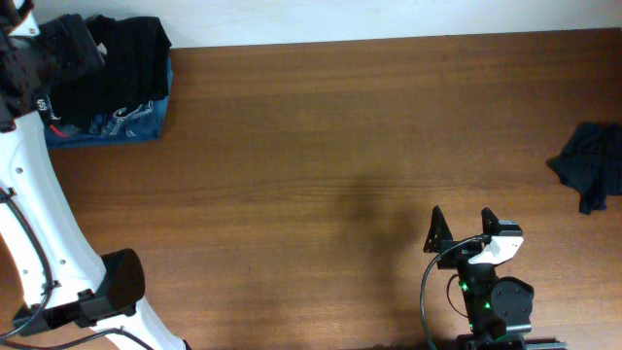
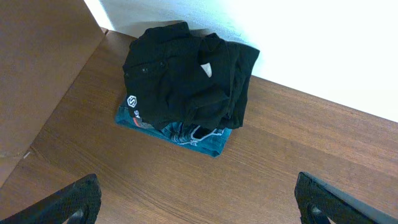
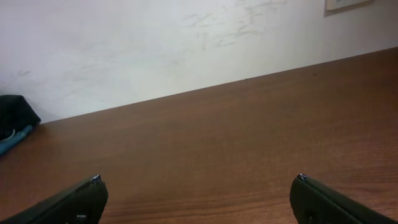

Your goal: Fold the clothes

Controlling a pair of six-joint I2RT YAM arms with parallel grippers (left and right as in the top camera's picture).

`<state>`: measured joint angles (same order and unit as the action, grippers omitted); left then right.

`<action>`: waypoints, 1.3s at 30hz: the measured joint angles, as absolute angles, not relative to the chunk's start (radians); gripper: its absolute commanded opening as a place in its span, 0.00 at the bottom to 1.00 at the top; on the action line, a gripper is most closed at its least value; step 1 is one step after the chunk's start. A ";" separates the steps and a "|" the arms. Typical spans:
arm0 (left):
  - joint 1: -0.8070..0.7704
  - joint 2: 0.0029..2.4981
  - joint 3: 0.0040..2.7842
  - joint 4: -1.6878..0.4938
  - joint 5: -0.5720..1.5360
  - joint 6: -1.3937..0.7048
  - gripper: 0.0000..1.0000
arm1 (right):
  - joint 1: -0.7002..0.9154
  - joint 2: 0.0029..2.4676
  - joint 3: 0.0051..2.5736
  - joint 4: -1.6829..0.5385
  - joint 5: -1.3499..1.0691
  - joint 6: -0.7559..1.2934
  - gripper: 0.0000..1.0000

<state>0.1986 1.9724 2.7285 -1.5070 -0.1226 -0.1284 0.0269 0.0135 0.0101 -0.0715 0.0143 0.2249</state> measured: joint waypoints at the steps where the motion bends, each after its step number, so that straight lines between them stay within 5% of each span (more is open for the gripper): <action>1: 0.199 1.972 2.729 -1.507 -0.122 -0.128 0.99 | 0.027 0.014 0.010 -0.072 0.014 0.224 0.99; 26: 0.183 1.904 2.680 -1.598 -0.028 -0.128 0.99 | 0.027 0.014 0.010 -0.072 0.015 0.224 0.99; 31: 0.157 1.739 2.467 -1.480 -0.009 -0.128 0.99 | 0.027 0.014 0.010 -0.072 0.014 0.224 0.99; 39: 0.157 1.408 1.733 -1.121 0.009 -0.128 0.99 | 0.027 0.013 0.010 -0.072 0.014 0.224 0.99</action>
